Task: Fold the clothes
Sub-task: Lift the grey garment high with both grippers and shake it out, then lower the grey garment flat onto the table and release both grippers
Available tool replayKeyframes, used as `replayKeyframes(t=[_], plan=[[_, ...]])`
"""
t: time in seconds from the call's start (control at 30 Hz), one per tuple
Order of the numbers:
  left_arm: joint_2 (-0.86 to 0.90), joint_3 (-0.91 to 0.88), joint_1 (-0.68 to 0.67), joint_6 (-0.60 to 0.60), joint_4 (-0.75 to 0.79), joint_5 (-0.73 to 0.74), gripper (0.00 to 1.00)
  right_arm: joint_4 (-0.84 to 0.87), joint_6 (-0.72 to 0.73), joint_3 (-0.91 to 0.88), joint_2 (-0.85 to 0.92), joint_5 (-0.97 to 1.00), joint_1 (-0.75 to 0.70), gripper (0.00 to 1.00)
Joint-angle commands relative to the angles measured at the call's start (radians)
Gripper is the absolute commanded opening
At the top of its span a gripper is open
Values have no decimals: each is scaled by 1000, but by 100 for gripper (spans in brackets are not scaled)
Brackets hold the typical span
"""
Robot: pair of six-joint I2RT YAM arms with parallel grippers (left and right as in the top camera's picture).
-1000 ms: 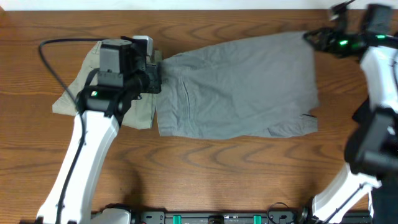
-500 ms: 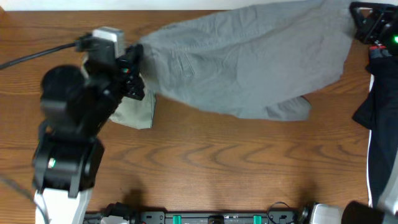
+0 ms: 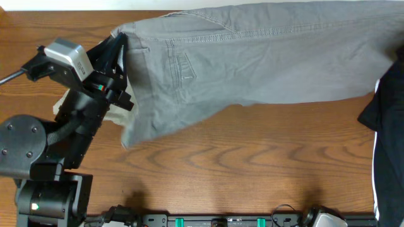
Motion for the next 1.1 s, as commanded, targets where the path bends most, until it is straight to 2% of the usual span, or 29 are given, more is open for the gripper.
replayKeyframes(t=[0.0, 0.2, 0.53, 0.67, 0.83, 1.07], plan=[[-11, 97, 1, -24, -12, -9, 6, 0, 21, 19, -51, 88, -31, 1], [-8, 244, 1, -24, -87, -9, 6, -3, 22, 42, -128, 88, -46, 1], [-8, 385, 1, -39, -86, 67, 7, -129, -10, 251, -152, 204, -51, 1], [-2, 410, 1, -40, -31, 65, 6, -134, -14, 306, -151, 283, -51, 1], [40, 417, 1, -153, 25, 71, 6, -134, -13, 338, -150, 319, -51, 1], [162, 417, 1, -145, -147, 70, 6, -235, -59, 338, -92, 323, -51, 1]])
